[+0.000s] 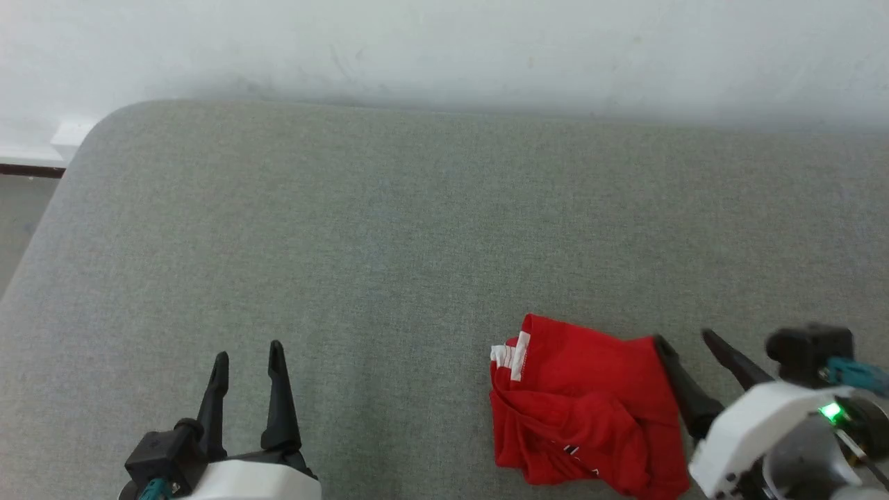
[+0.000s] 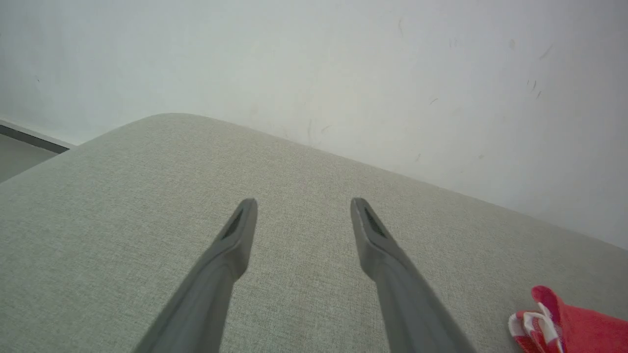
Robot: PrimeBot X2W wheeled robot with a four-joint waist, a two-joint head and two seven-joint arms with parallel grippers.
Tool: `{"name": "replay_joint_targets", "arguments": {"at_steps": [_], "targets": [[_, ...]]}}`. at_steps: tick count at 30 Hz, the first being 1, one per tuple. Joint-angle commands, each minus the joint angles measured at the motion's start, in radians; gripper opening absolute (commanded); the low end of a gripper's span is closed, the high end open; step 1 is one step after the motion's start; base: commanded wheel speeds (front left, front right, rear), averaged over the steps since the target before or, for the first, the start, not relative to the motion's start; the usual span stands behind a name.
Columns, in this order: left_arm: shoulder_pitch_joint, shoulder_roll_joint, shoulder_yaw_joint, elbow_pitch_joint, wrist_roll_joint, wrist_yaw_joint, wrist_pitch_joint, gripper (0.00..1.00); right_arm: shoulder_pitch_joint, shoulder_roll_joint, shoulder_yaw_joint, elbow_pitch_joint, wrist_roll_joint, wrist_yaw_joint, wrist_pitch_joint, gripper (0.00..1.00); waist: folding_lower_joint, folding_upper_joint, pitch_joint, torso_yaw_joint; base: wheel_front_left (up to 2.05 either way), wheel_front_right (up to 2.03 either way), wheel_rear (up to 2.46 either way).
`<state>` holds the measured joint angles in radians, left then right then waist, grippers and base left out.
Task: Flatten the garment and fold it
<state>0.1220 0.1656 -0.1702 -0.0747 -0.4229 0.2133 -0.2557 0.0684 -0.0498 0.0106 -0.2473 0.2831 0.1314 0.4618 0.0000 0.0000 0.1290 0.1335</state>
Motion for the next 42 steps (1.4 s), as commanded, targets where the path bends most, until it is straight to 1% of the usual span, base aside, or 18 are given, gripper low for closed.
{"name": "replay_joint_targets", "arguments": {"at_steps": [1,3,4,6,17,22,23,24,25,30,34,38,42], "targets": [[0.001,0.004,-0.001,-0.004,-0.004,0.0,-0.002,1.0,0.019,0.0,-0.013,-0.002,0.001,-0.001,-0.007,1.0,0.0,0.0,0.009,0.0,0.0,0.0,0.0],[-0.003,0.007,-0.001,-0.005,-0.005,-0.002,-0.002,1.0,0.047,0.0,-0.036,0.006,-0.004,-0.001,-0.007,1.0,0.0,0.0,0.019,0.001,0.0,0.0,0.0],[-0.006,0.01,0.0,-0.004,-0.005,-0.002,-0.002,1.0,0.066,0.0,-0.051,0.027,0.012,-0.001,-0.008,1.0,0.0,0.0,0.027,0.001,0.0,0.0,0.0],[-0.01,0.014,0.001,-0.004,-0.005,-0.003,-0.002,1.0,0.074,0.0,-0.052,0.051,0.016,-0.001,-0.005,1.0,0.0,0.0,0.033,0.003,0.0,0.0,0.0],[-0.026,0.026,-0.007,-0.004,-0.004,-0.006,0.008,1.0,0.066,0.0,-0.008,0.2,0.06,-0.001,0.067,1.0,0.0,0.0,0.041,0.024,0.0,0.0,0.0],[-0.025,0.031,-0.012,-0.002,-0.004,-0.004,0.014,1.0,0.037,0.0,-0.01,0.289,0.07,-0.001,0.069,1.0,0.0,0.0,0.033,0.031,0.0,0.0,0.0],[-0.026,0.032,-0.013,-0.002,-0.004,-0.004,0.015,1.0,0.028,0.0,-0.009,0.306,0.069,-0.001,0.064,0.82,0.0,0.0,0.032,0.032,0.0,0.0,0.0],[-0.028,0.034,-0.015,-0.002,-0.003,-0.005,0.016,1.0,0.02,0.0,-0.008,0.322,0.067,-0.001,0.059,0.31,0.0,0.0,0.031,0.034,0.0,0.0,0.0],[-0.029,0.035,-0.017,-0.002,-0.002,-0.006,0.017,1.0,0.013,0.0,-0.008,0.337,0.068,-0.001,0.053,0.0,0.0,0.0,0.029,0.034,0.0,0.0,0.0],[-0.036,0.044,-0.027,-0.003,0.005,-0.011,0.02,1.0,-0.018,0.0,-0.008,0.367,0.042,-0.001,0.021,0.0,0.0,0.0,0.017,0.028,0.0,0.0,0.0],[-0.038,0.049,-0.035,-0.007,0.008,-0.014,0.025,1.0,-0.039,0.0,-0.006,0.338,-0.005,-0.001,0.017,0.0,0.0,0.0,0.012,0.004,0.0,0.0,0.0],[-0.048,0.053,-0.039,-0.009,0.007,-0.018,0.025,1.0,-0.061,-0.003,-0.023,0.287,-0.047,-0.001,0.053,0.0,0.0,0.0,0.018,-0.028,0.0,0.0,0.0],[-0.063,0.06,-0.04,-0.024,0.011,-0.019,0.028,1.0,-0.098,-0.058,-0.023,0.235,-0.062,-0.001,0.112,0.0,0.0,0.0,0.04,-0.071,0.0,0.0,0.0]]}}
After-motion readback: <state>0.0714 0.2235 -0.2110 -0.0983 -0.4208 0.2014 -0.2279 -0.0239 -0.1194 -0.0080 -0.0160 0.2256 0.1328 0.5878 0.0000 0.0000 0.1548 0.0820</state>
